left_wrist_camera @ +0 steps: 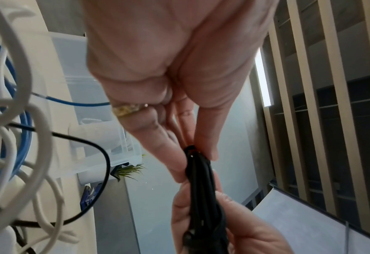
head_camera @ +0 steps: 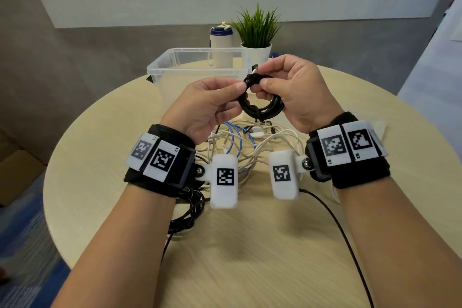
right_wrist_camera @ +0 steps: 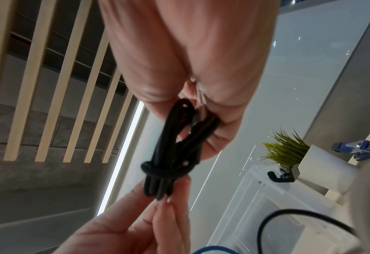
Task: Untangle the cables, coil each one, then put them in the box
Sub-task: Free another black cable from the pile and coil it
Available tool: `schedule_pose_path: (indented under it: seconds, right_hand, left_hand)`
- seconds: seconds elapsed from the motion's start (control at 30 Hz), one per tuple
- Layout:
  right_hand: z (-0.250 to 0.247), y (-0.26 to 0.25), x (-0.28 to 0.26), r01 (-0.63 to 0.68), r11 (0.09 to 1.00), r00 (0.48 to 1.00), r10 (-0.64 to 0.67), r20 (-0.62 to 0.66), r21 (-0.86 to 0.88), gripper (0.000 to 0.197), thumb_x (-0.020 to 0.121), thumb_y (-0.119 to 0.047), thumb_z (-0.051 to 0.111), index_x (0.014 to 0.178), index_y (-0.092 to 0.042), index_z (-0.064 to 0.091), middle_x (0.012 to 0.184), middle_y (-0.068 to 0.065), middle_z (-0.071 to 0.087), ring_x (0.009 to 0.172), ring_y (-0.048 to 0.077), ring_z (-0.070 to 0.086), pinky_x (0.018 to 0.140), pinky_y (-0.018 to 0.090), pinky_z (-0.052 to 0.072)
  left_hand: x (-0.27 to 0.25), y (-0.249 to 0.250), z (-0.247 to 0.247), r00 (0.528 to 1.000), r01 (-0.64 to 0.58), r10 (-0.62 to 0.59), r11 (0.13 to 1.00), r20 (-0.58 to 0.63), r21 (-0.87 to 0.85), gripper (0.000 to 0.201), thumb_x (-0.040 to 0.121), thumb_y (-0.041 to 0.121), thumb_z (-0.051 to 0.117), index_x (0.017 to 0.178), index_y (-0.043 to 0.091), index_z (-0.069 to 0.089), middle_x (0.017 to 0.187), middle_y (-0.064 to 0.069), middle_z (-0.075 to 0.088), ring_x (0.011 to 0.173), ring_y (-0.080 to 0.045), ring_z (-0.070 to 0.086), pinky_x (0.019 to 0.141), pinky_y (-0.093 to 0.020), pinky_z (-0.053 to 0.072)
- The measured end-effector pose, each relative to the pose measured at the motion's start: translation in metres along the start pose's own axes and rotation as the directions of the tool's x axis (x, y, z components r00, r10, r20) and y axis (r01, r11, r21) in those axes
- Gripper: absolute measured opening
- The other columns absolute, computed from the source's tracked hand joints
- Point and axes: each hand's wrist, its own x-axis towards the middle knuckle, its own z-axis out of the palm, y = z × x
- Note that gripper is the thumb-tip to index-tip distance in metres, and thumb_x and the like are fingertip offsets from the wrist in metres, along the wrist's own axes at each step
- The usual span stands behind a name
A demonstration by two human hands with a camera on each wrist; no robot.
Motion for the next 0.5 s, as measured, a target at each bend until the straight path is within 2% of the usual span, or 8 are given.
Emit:
schedule_pose_path:
  seconds: [0.1,0.3,0.5]
  right_hand:
    - [0.0008,0.0006,-0.0002,0.008,0.999,1.000,-0.008,0.012,-0.038,0.024,0.085,0.016,0.053,0.085,-0.007,0.059,0.081,0.013,0.068,0.066,0.013,0.068,0.063,0.023,0.054]
    - [-0.0016,0.0027,0.0009,-0.002,0.996,1.000,0.004,0.025,-0.085,0.023,0.083,0.016,0.057,0.082,-0.007,0.064,0.079,0.013,0.068,0.069,0.014,0.070,0.066,0.022,0.055]
    - [-0.0033,0.0048,0.0019,-0.020,0.993,0.997,0.028,0.067,-0.120,0.026,0.082,0.018,0.055,0.080,-0.006,0.066,0.075,0.011,0.068,0.074,0.019,0.070,0.072,0.026,0.057]
  left_hand:
    - [0.0003,-0.0005,0.0005,1.000,-0.010,0.010,1.000,-0.023,0.021,0.006,0.084,0.004,0.065,0.082,0.010,0.064,0.070,-0.004,0.066,0.057,-0.012,0.056,0.052,-0.016,0.052]
    - [0.0009,-0.0032,0.0054,0.994,-0.103,0.105,0.988,-0.016,0.118,0.014,0.091,0.004,0.056,0.093,0.013,0.066,0.076,-0.007,0.062,0.064,-0.011,0.059,0.056,-0.019,0.051]
    - [0.0013,-0.0050,0.0049,0.991,-0.125,0.131,0.981,-0.030,0.147,0.017,0.094,0.005,0.052,0.091,0.014,0.066,0.068,-0.002,0.063,0.059,-0.008,0.060,0.055,-0.019,0.051]
